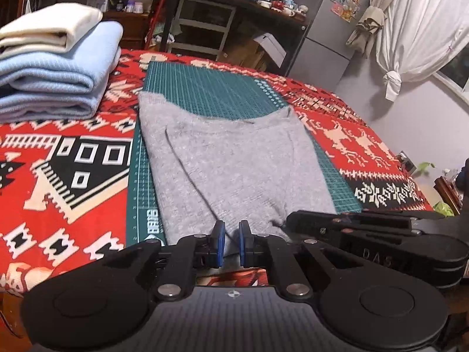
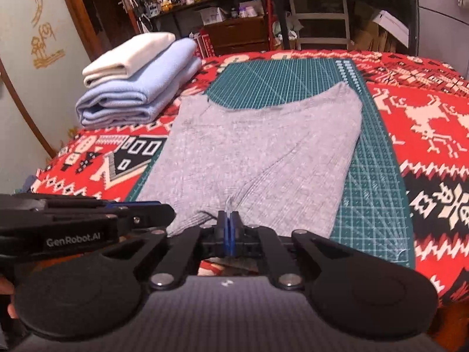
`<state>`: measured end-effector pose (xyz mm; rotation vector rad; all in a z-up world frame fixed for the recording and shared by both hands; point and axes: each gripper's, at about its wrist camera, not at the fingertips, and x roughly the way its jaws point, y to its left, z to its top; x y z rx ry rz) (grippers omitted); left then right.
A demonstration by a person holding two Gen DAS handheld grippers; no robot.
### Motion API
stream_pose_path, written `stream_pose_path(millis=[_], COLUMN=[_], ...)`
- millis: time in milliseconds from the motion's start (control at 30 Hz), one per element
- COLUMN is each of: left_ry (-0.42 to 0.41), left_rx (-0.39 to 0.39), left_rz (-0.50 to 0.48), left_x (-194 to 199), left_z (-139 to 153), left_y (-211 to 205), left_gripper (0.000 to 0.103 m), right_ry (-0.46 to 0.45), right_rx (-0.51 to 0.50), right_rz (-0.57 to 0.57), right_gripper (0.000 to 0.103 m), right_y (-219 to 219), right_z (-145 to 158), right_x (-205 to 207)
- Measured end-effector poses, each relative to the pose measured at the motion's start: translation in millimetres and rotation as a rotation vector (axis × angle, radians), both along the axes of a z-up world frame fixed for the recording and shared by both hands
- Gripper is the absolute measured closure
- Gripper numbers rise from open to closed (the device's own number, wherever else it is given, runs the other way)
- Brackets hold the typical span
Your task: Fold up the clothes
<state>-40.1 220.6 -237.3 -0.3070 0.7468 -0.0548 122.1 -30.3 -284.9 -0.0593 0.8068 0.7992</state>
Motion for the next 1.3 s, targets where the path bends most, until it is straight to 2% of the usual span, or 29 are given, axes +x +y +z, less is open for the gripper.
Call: stream_pose_path(millis=[167,333,567,700,967,1133,1200,1267,1300], left_ry=[-0.022,0.002,0.016,-0.013,0.001,-0.002,-0.006,-0.009,-0.014], left_rx=[-0.005,0.002,-0.006,-0.01,-0.023,-0.032,-0.038,-0.044,-0.037], left_rz=[-0.025,-0.029,0.031,0.096,0.204,0.218,0.218,0.218,0.218], left_x=[3,3,-7,-4,46,58,61,64,64], left_z=[6,-7,-4,1,-6,-11,-12,-14,-14], left_y=[-9,-11,6,25,61,66,66,67,65], left_gripper=[0.095,0.095,0.095,0.095,0.077,0.078,0.083,0.093,0.094], right_ry=[-0.045,-0.002,0.008,0.006,0.015,0.023,0.026,0.026,0.026], right_rx=[-0.011,-0.037,-0.009,0.015,0.04,0.053,0.06,0.062,0.062], right_rz=[-0.028,-0.05,-0.059,-0.079,-0.119,-0.146,-0.153,-0.155,-0.155], right_gripper=[0.101,0.101,0.101,0.101,0.1,0.1,0.1,0.1,0.1], right_y=[-9,-17,-28,-34,-45,-53,-55,-55,-55], right_z=[9,-6,-2,2,1,-1,-2,-2,-3], right_x=[5,9,7,12,24,33,36,38,38])
